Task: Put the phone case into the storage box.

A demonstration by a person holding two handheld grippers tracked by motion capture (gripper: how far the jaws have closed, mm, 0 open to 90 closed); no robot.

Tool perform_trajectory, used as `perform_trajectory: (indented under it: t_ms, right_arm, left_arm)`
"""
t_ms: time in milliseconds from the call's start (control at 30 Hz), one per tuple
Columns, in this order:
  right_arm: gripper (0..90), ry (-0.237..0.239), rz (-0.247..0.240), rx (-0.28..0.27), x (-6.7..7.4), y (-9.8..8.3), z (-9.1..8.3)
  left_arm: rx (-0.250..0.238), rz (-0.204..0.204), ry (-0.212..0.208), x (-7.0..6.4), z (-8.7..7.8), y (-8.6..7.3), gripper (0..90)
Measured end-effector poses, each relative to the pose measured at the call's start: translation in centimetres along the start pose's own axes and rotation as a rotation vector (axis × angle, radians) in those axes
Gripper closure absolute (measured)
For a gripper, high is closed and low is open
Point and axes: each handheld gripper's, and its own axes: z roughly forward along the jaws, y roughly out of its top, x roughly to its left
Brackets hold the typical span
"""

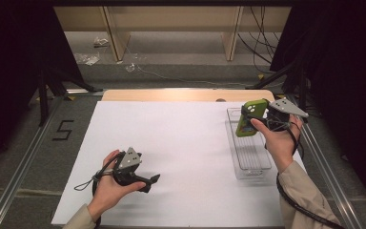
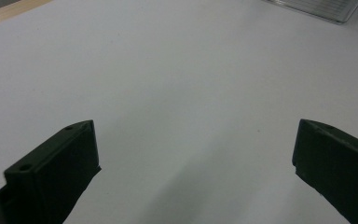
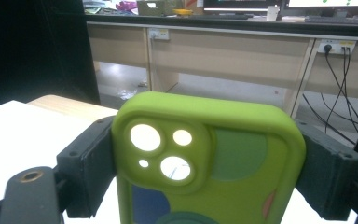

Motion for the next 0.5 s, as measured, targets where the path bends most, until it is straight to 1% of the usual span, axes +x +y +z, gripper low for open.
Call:
perform_trajectory:
  t_ms: [200,367,500]
  right_arm:
    - [17.2,0.000,0.000,0.004,0.0,0.1,0.3]
    - [17.2,0.004,-0.002,0.015,0.1,0.1,0.9]
    - [17.2,-0.005,-0.010,0.021,0.1,0.2,1.4]
  left_arm:
    - [-0.004,-0.003,0.004,0.0,-0.1,0.0,0.0]
    - [-0.008,-0.006,0.002,0.0,-0.2,-0.1,0.0]
    - [-0.008,-0.007,0.000,0.0,-0.2,-0.1,0.0]
